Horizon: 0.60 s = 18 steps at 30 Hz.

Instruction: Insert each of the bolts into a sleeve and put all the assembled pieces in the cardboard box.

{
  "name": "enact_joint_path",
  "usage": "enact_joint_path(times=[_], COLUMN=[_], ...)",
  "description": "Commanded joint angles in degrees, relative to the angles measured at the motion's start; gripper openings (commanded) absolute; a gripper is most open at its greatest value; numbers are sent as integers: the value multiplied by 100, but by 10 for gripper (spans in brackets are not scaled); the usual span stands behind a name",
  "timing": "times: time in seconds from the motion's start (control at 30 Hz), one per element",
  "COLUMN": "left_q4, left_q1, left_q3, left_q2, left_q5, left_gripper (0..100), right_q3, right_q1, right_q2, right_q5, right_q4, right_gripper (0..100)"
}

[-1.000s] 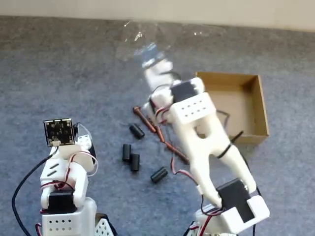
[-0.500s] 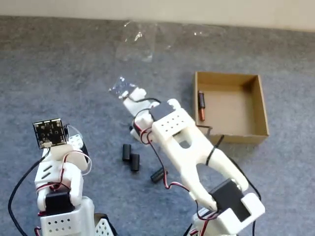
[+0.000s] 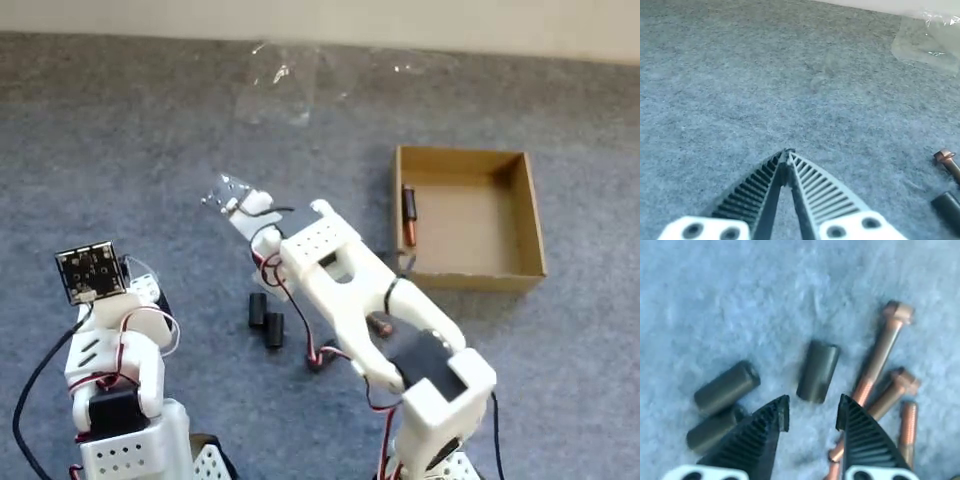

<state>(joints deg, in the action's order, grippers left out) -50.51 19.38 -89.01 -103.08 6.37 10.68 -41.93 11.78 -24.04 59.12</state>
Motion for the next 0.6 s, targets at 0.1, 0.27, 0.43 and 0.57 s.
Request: enact_joint_path(times=[0.1, 0.27, 0.43, 0.57], left_q4=[-53, -53, -53, -53], left_q1=[66, 66, 66, 66], left_q3=[268, 268, 268, 268], left_q2=[-13, -13, -13, -13], left_q5=[-35, -35, -35, -35], left_gripper=[6, 6, 6, 6], right_q3=[-1174, -2255, -3143, -3749], right_q1=[-110, -110, -92, -101], right_q2=[497, 1174, 1851, 2316], right_q5=[-105, -97, -97, -97], right_q4=[356, 1051, 1534, 1868], right_gripper=[149, 149, 149, 149])
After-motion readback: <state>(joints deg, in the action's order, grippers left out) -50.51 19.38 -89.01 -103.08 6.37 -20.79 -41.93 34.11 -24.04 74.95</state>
